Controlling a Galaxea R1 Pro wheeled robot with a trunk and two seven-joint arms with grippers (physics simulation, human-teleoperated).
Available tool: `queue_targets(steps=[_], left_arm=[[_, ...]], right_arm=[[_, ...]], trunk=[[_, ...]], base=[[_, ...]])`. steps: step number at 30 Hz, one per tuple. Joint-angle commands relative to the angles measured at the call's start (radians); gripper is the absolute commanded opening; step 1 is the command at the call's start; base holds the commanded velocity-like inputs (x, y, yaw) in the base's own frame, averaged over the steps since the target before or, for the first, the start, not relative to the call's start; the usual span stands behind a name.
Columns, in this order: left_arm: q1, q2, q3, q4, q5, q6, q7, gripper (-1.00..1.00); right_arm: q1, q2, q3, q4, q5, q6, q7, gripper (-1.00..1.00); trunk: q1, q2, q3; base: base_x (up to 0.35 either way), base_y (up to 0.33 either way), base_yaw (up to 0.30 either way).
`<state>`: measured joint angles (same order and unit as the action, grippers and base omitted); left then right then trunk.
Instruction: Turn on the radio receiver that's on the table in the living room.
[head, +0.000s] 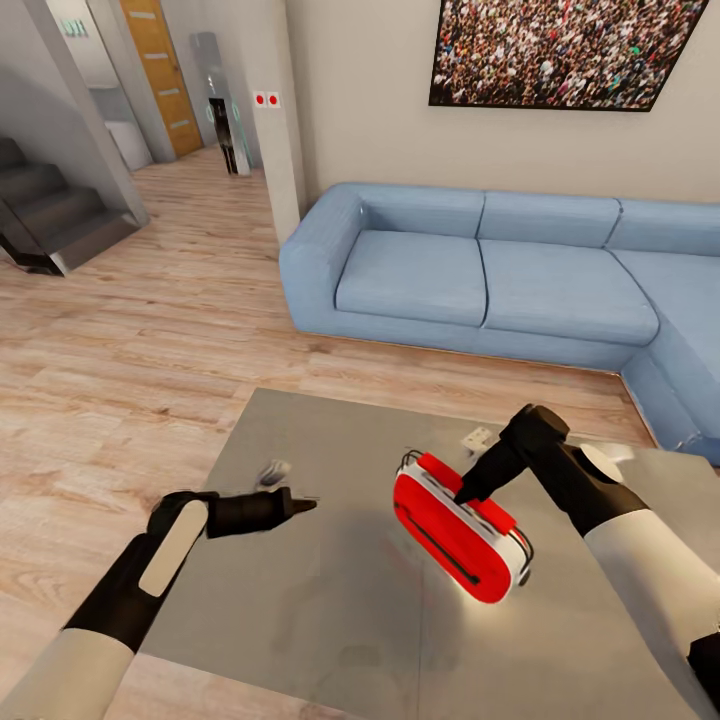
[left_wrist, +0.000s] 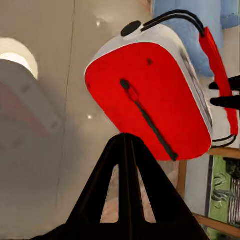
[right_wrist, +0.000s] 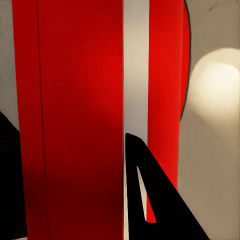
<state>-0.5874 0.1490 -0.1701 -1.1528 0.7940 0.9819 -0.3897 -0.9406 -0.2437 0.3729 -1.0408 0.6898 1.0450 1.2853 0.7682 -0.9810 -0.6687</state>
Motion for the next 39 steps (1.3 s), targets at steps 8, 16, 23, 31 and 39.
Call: queue_targets(steps=[8, 16, 23, 31, 39], left_arm=[[0.000, 0.000, -0.001, 0.117, -0.056, -0.091, -0.007, -1.00], [0.001, 0.000, -0.002, 0.120, -0.054, -0.097, -0.011, -1.00], [0.000, 0.001, 0.000, 0.120, -0.051, -0.097, -0.012, -1.00], [0.000, 0.000, 0.000, 0.120, -0.046, -0.100, -0.012, -1.00], [0.001, 0.000, 0.000, 0.120, -0.044, -0.100, -0.012, -1.00]], right_arm=[[-0.001, 0.021, -0.011, -0.069, -0.001, 0.002, -0.001, -1.00], [-0.001, 0.024, -0.027, -0.180, -0.001, 0.002, -0.003, -1.00], [-0.001, 0.024, -0.033, -0.186, -0.001, 0.002, -0.004, -1.00], [0.000, 0.032, -0.035, -0.145, -0.001, 0.002, -0.031, -1.00], [0.002, 0.047, -0.035, -0.080, -0.001, 0.002, -0.032, -1.00]], trunk=[[0.000, 0.000, 0.000], [0.000, 0.000, 0.000], [0.000, 0.000, 0.000], [0.000, 0.000, 0.000], [0.000, 0.000, 0.000]], base=[[0.000, 0.000, 0.000], [0.000, 0.000, 0.000], [0.000, 0.000, 0.000], [0.000, 0.000, 0.000], [0.000, 0.000, 0.000]])
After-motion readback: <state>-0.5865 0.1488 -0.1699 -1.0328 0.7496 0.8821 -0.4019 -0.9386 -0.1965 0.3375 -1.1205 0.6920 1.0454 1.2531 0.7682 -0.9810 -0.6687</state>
